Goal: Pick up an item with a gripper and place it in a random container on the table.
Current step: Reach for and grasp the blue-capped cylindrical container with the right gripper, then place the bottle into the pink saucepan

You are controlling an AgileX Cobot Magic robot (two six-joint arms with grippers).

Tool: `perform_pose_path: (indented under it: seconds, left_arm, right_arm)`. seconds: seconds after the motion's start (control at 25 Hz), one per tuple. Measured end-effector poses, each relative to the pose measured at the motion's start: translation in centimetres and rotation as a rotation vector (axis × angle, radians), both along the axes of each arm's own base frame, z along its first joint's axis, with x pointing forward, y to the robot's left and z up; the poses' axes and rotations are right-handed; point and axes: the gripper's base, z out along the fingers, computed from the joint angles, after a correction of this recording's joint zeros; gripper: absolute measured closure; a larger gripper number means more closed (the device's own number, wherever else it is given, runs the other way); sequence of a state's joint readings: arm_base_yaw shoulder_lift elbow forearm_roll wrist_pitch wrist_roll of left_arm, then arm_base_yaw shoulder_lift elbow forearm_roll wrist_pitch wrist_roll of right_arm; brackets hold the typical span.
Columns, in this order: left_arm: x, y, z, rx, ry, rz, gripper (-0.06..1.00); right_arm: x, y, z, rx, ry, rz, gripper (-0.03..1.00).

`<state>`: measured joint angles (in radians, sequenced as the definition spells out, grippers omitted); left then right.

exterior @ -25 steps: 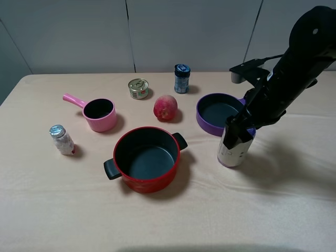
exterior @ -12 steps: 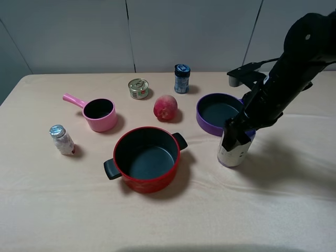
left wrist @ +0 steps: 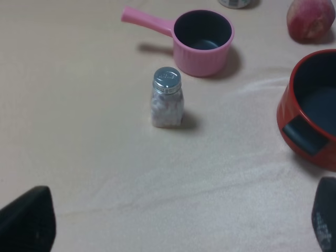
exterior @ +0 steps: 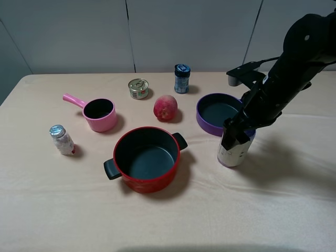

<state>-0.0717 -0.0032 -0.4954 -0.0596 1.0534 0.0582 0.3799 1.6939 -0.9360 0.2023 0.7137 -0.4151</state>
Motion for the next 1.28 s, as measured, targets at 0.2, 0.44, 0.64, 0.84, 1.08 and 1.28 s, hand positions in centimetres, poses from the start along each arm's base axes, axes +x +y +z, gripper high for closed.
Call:
perform_pose_path:
  seconds: [0.2,0.44,0.64,0.84,1.08,1.28]
  left_arm:
    - [0.0,0.01,0.0,0.001,0.0,0.0,-0.05]
    - [0.0,0.01,0.0,0.001,0.0,0.0,-0.05]
    - [0.0,0.01,0.0,0.001,0.0,0.0,-0.05]
    - [0.0,0.01,0.0,0.001,0.0,0.0,-0.05]
    - [0.0,0.01,0.0,0.001,0.0,0.0,-0.05]
    - [0.0,0.01,0.0,0.001,0.0,0.0,-0.05]
  right_arm:
    - [0.01,0.0,0.0,0.0,-0.001,0.001,0.4]
    - [0.0,0.02,0.01,0.003,0.0,-0.001,0.51]
    - [-0.03,0.0,0.0,0.0,0.004,0.0,0.51]
    - [-0.15,-0.06,-0.03,-0.007,0.016,0.006,0.51]
    - [-0.31,-0.12,-0.03,-0.015,0.032,0.012,0.51]
    - [-0.87,-0.3,0.74,-0.022,0.057,0.023,0.51]
